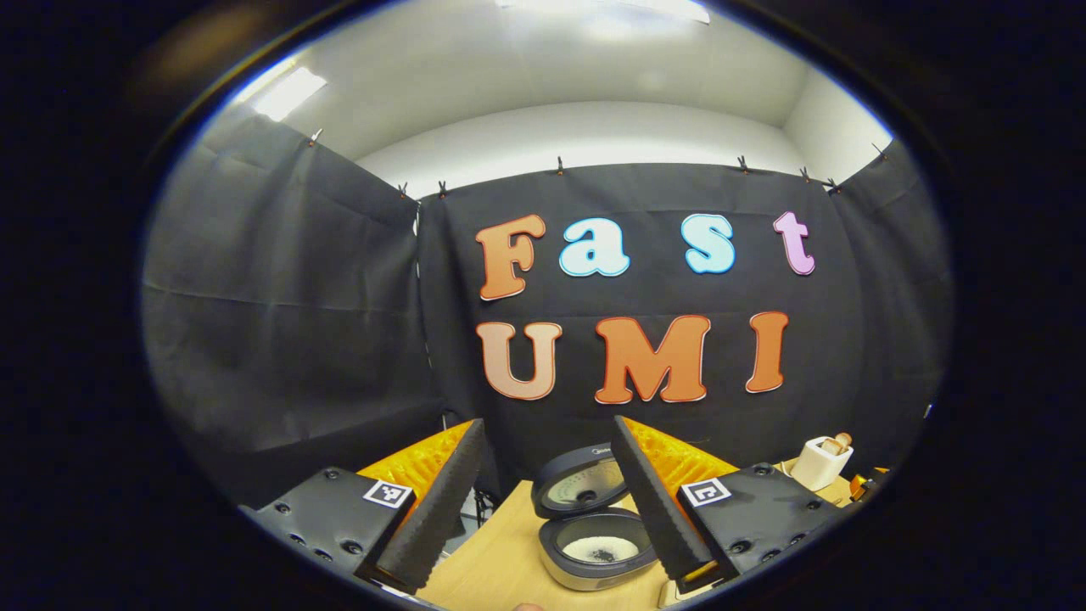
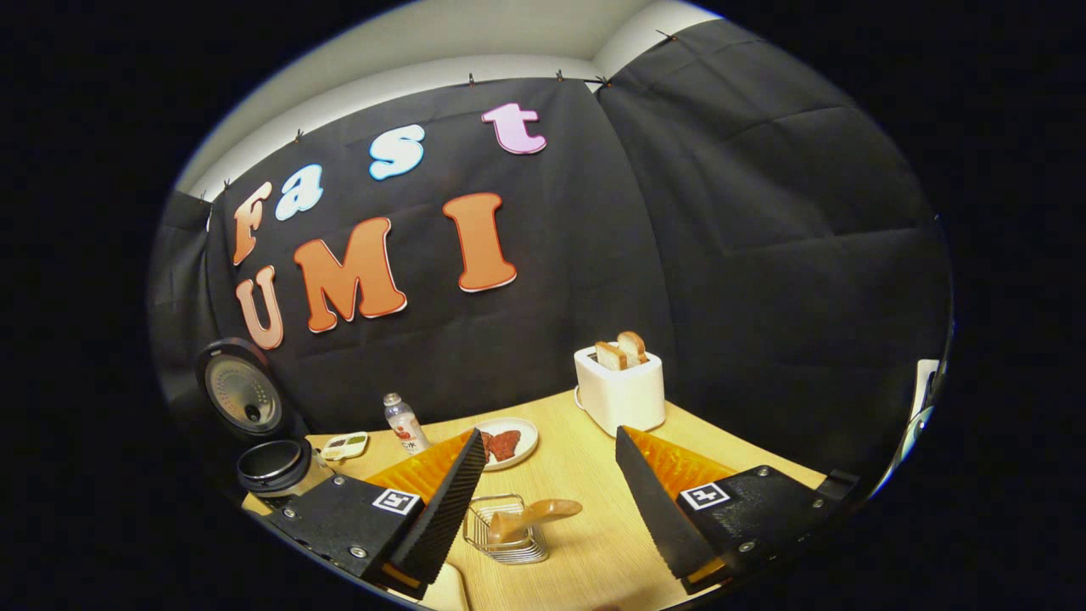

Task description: Close the left gripper, press the button to open the rice cooker; take a wooden spoon from the chopstick holder with the right hand, scoop a spoonful of rice and pour it into the rice cooker, then put the wooden spoon back into the chopstick holder.

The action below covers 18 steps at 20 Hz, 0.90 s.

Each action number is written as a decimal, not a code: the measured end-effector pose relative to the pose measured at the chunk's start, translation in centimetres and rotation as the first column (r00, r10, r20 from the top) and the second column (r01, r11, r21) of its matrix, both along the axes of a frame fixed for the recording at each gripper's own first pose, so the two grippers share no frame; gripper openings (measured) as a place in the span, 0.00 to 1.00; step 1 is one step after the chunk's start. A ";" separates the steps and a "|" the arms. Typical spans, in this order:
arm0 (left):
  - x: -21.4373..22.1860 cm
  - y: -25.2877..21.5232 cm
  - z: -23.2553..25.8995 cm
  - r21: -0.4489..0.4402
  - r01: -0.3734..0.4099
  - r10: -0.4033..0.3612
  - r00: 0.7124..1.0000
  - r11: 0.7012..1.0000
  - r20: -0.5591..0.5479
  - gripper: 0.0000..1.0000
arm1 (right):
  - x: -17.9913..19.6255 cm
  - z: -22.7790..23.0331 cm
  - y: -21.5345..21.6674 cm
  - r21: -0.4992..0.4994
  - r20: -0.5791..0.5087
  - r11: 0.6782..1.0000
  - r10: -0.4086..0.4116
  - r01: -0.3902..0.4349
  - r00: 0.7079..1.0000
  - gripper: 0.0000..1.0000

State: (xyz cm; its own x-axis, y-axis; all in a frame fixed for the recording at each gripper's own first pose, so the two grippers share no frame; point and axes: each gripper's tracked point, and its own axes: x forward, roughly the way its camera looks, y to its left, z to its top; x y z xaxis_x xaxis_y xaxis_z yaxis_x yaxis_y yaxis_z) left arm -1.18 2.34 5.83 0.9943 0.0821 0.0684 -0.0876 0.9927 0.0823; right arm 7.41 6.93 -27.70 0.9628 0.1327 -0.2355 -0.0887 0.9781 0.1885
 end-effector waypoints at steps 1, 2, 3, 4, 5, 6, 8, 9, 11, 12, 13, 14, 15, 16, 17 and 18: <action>-0.1 0.3 0.0 0.004 -0.011 0.011 1.000 1.000 0.001 1.00 | 0.1 -1.2 0.1 0.012 -0.025 1.000 0.000 0.000 1.000 0.96; -0.4 0.5 0.1 0.006 -0.019 0.019 1.000 1.000 0.003 1.00 | 0.1 -2.3 0.3 0.023 -0.048 1.000 0.001 0.000 0.999 0.96; -0.5 0.8 -0.1 0.012 -0.028 0.027 1.000 1.000 0.003 1.00 | 0.2 -3.2 0.7 0.035 -0.068 0.999 0.007 -0.005 0.998 0.96; -0.6 1.2 -0.2 0.022 -0.037 0.037 0.999 0.999 0.001 1.00 | 0.2 -4.2 1.0 0.048 -0.092 0.999 0.012 -0.008 0.996 0.96; -0.8 1.4 -0.1 0.033 -0.047 0.047 0.999 0.998 0.004 1.00 | 0.2 -5.1 1.4 0.062 -0.116 0.998 0.016 -0.008 0.993 0.96; -0.9 1.6 -0.1 0.044 -0.055 0.054 0.998 0.998 0.009 1.00 | 0.1 -5.9 1.7 0.076 -0.137 0.997 0.018 -0.008 0.990 0.96; -1.0 1.7 0.2 0.056 -0.066 0.064 0.998 0.996 0.026 0.97 | 0.0 -7.0 2.4 0.123 -0.164 0.992 0.023 -0.002 0.986 0.96; -0.9 1.7 0.3 0.055 -0.065 0.063 0.997 0.996 0.036 0.96 | 0.0 -7.1 2.9 0.167 -0.173 0.986 0.032 -0.003 0.984 0.94; -0.8 1.5 0.1 0.048 -0.060 0.059 0.998 0.997 0.037 0.96 | 0.1 -7.7 3.5 0.259 -0.201 0.966 0.037 0.016 0.979 0.87; -0.7 1.8 -0.2 0.051 -0.065 0.064 0.998 0.997 0.030 0.98 | -0.1 -8.0 3.7 0.293 -0.208 0.956 0.032 0.031 0.978 0.82; -0.6 2.0 -0.4 0.057 -0.072 0.071 0.997 0.996 0.025 0.99 | 0.0 -8.0 3.9 0.319 -0.213 0.947 0.024 0.047 0.977 0.77; -0.3 2.1 -0.5 0.063 -0.077 0.075 0.997 0.995 0.021 1.00 | 0.2 -8.1 4.0 0.345 -0.219 0.937 0.023 0.055 0.975 0.74; -0.2 2.1 -0.6 0.068 -0.076 0.075 0.997 0.995 0.018 1.00 | 0.5 -8.1 4.4 0.381 -0.221 0.923 0.030 0.058 0.975 0.68; 0.2 2.1 -1.0 0.073 -0.076 0.075 0.997 0.994 0.008 1.00 | 0.6 -8.0 4.5 0.418 -0.223 0.906 0.033 0.066 0.974 0.65; 0.4 2.3 -1.5 0.077 -0.079 0.079 0.997 0.994 -0.004 1.00 | 0.8 -7.7 4.3 0.448 -0.223 0.890 0.024 0.080 0.975 0.48; 0.7 2.4 -2.0 0.078 -0.079 0.081 0.997 0.994 -0.016 1.00 | 1.2 -7.9 4.2 0.465 -0.231 0.880 0.014 0.098 0.973 0.51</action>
State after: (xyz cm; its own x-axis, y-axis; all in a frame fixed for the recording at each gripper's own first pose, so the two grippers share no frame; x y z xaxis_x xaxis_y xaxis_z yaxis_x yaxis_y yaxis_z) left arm -0.47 4.70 3.84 0.9859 0.1568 0.0584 -0.1643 0.9732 0.1608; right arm 8.62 11.15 -35.61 0.9001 0.2420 -0.3622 0.0492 0.7697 0.6365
